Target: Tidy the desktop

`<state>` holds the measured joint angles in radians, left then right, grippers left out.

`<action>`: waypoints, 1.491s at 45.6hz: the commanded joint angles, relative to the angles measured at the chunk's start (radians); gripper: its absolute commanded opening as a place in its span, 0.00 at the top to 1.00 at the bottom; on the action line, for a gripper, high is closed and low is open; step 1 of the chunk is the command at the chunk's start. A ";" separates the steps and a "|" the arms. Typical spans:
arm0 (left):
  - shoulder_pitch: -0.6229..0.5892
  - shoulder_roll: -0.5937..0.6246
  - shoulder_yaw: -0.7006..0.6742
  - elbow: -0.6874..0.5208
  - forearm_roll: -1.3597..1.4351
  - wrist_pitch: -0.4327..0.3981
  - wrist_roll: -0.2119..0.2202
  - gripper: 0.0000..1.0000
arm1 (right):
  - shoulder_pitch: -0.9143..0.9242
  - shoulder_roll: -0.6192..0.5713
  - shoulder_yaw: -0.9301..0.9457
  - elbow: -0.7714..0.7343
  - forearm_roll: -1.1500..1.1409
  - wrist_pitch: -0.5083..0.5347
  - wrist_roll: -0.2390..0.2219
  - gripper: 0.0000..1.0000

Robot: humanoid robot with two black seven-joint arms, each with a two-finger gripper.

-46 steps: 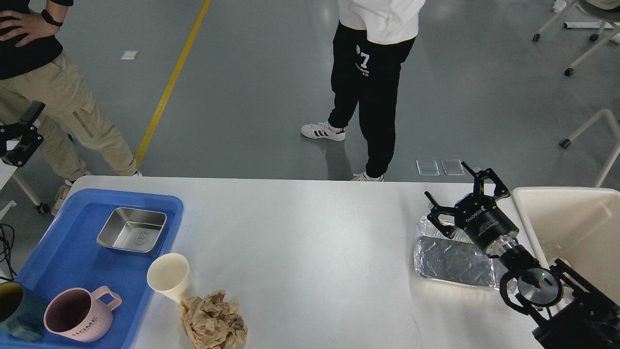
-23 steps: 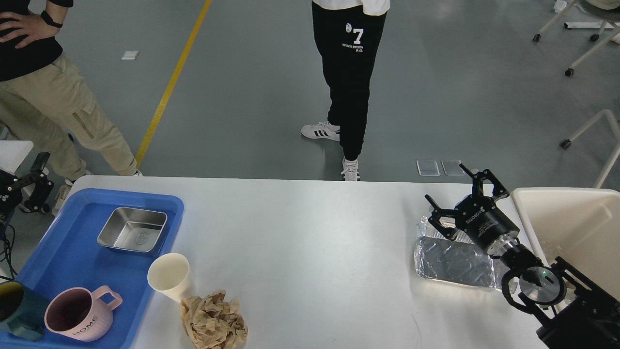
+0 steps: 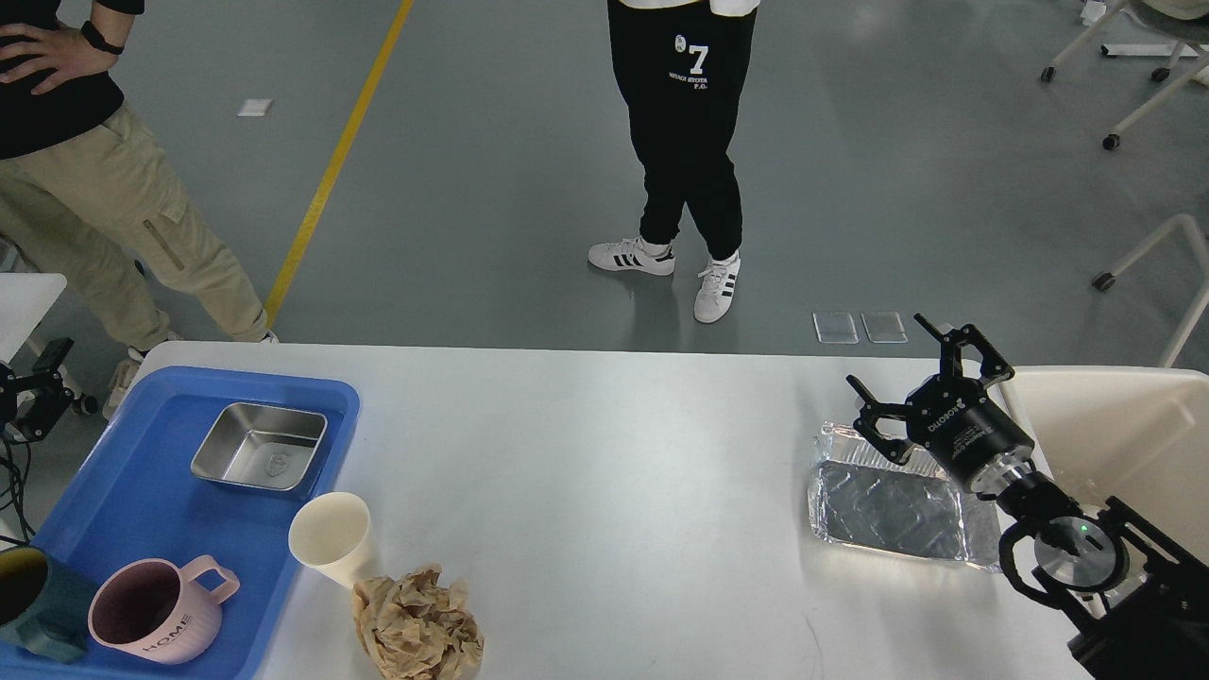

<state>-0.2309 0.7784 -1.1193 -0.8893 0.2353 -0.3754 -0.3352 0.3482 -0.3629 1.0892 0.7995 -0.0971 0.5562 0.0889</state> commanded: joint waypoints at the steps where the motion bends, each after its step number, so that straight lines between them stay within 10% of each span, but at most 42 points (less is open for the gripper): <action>1: 0.002 0.019 -0.011 -0.011 -0.013 -0.049 0.050 0.03 | 0.002 0.009 0.002 0.001 0.000 -0.001 0.000 0.00; 30: -0.007 -0.027 -0.080 -0.016 -0.063 -0.114 0.226 0.03 | 0.029 0.050 -0.003 -0.005 -0.001 -0.019 0.000 0.00; 68: 0.021 -0.169 -0.171 -0.062 -0.205 -0.229 0.252 0.03 | 0.029 -0.005 0.015 0.024 0.007 -0.170 0.002 0.00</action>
<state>-0.2274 0.6458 -1.2342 -0.9509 0.0661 -0.5627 -0.0830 0.3798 -0.3638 1.1005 0.8222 -0.0901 0.3823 0.0889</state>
